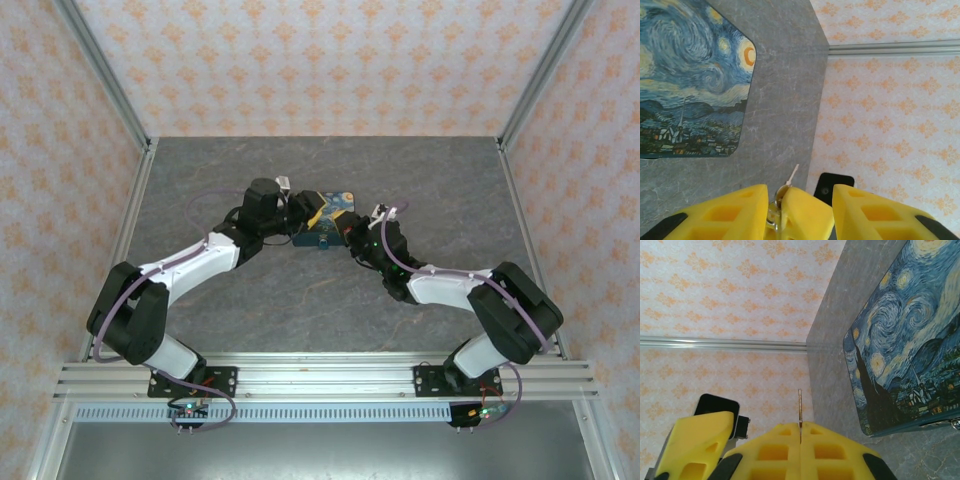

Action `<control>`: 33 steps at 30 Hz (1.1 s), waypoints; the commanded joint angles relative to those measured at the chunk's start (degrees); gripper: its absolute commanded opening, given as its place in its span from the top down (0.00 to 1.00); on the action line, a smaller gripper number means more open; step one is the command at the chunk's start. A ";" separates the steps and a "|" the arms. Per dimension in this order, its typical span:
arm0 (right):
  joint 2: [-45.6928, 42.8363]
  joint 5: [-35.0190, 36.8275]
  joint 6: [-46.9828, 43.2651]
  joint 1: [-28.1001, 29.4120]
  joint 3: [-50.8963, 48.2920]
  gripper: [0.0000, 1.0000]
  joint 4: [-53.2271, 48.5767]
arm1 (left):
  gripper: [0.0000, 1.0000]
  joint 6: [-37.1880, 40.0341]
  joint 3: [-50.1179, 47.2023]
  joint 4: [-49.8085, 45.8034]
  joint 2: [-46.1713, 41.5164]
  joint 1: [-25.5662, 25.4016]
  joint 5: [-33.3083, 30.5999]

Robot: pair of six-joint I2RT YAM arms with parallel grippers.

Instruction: Unlock the padlock with the key

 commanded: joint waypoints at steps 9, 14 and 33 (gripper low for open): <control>-2.20 0.42 -3.08 0.40 -0.56 1.00 1.62 | 0.64 -1.71 -2.19 3.79 1.35 -1.44 -0.34; -1.76 0.44 -2.51 0.39 -0.73 1.00 2.23 | 0.70 -2.14 -2.47 4.56 1.57 -1.87 -1.17; -1.45 0.57 -0.96 0.40 -2.03 1.00 4.04 | 0.86 -3.14 -1.15 6.07 3.68 -2.73 -3.19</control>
